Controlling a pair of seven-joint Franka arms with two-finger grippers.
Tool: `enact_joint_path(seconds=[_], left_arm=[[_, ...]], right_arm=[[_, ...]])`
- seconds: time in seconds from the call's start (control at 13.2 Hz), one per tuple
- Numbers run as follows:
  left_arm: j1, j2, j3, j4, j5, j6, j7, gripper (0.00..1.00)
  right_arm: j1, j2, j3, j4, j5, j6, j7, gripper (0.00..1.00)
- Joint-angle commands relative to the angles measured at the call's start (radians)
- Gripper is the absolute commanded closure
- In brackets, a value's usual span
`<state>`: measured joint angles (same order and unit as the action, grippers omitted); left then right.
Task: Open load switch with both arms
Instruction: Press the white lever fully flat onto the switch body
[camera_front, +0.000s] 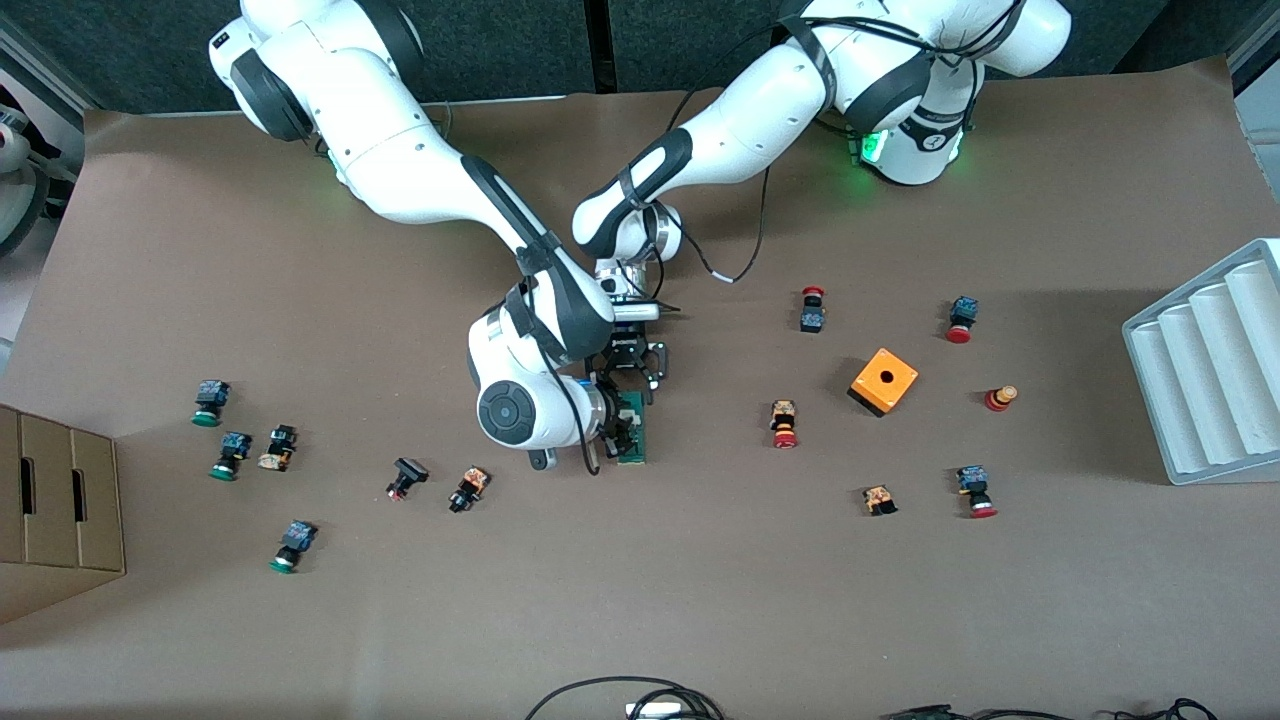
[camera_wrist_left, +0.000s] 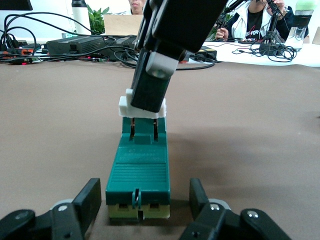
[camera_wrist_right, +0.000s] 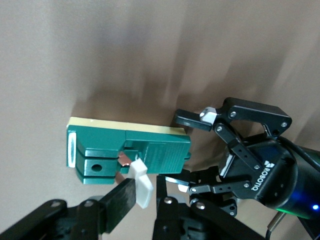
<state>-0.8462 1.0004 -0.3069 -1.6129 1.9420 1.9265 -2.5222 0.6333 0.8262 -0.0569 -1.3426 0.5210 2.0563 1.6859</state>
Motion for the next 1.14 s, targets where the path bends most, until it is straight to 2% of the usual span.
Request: enact_joint_path(seconds=[0.0,0.91,1.06], left_arm=[[-0.010,0.024,0.006,0.031,0.015,-0.004,0.002,0.21],[-0.010,0.026,0.005,0.050,0.002,-0.003,-0.003,0.21],[-0.010,0.026,0.005,0.050,0.002,-0.003,-0.006,0.22]], right_arm=[[0.009,-0.047,0.002,-0.047,-0.018,-0.012,0.006,0.74],[0.009,-0.050,0.002,-0.064,-0.030,-0.005,0.001,0.74],[0.014,-0.050,0.002,-0.073,-0.041,0.002,0.001,0.77]])
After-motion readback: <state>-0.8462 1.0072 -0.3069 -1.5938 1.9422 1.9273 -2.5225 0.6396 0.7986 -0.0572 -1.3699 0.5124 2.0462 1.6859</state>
